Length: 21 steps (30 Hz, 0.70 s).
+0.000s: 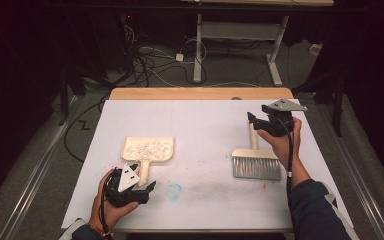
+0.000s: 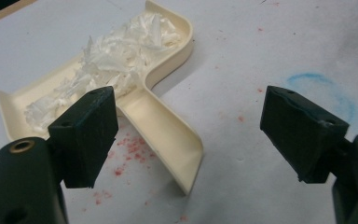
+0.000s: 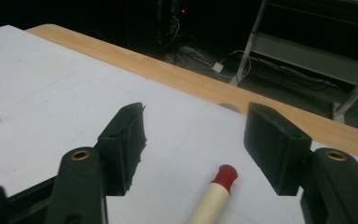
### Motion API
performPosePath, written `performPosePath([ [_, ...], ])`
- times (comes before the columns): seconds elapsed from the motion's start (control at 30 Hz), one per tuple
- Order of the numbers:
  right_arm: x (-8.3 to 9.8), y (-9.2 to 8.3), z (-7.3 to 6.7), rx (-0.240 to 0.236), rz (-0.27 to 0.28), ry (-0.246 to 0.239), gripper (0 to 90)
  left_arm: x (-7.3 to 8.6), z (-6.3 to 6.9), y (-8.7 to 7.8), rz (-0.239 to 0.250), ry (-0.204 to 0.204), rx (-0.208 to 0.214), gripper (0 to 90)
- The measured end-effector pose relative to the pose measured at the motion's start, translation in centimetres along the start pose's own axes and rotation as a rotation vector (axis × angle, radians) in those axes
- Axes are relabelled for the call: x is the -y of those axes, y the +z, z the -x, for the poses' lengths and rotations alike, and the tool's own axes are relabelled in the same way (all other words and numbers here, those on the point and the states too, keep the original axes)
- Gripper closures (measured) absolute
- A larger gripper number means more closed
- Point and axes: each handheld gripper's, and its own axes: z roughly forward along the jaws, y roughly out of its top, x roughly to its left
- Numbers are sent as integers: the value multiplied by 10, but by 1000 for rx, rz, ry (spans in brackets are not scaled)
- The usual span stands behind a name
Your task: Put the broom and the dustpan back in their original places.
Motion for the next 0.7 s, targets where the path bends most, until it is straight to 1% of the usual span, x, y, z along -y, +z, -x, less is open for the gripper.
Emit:
performPosePath([
  [0.03, 1, -1, 0, -9, 2, 12, 356, 0, 0, 0, 0, 0, -1, 189],
  [0.07, 1, -1, -1, -8, 5, 15, 355, 0, 0, 1, 1, -1, -1, 189],
  [0.13, 2, -4, -2, 6, 30, 20, 343, 0, 1, 1, 0, 6, -8, 189],
  [0.2, 4, -6, -2, -14, 40, 29, 327, 0, 0, -1, 8, 4, -14, 189],
  [0.27, 5, -9, -4, -24, 57, 33, 267, 0, 0, -1, 18, -6, -21, 190],
  [0.3, 6, -10, -5, -16, 59, 33, 244, 0, 0, -1, 17, -9, -16, 190],
  [0.33, 6, -11, -7, 9, 55, 35, 222, 1, 0, -1, 12, -7, -17, 190],
  [0.37, 6, -11, -8, 24, 51, 32, 206, 1, 1, 0, 9, -6, -17, 190],
  [0.43, 6, -13, -9, 11, 51, 35, 201, 1, 2, 0, 2, 4, -11, 190],
  [0.5, 6, -15, -11, 16, 54, 31, 164, 1, 3, 0, 4, 11, -12, 190],
  [0.53, 5, -16, -11, 16, 59, 23, 164, 1, 4, 0, 3, 12, -9, 190],
  [0.6, 5, -17, -13, 21, 61, 22, 160, 1, 4, -1, 3, 9, -12, 190],
  [0.67, 4, -18, -14, -4, 68, 23, 161, 1, 5, -1, 5, 9, -8, 190],
  [0.7, 4, -19, -15, 1, 65, 20, 161, 1, 6, -1, 0, 17, -10, 190],
])
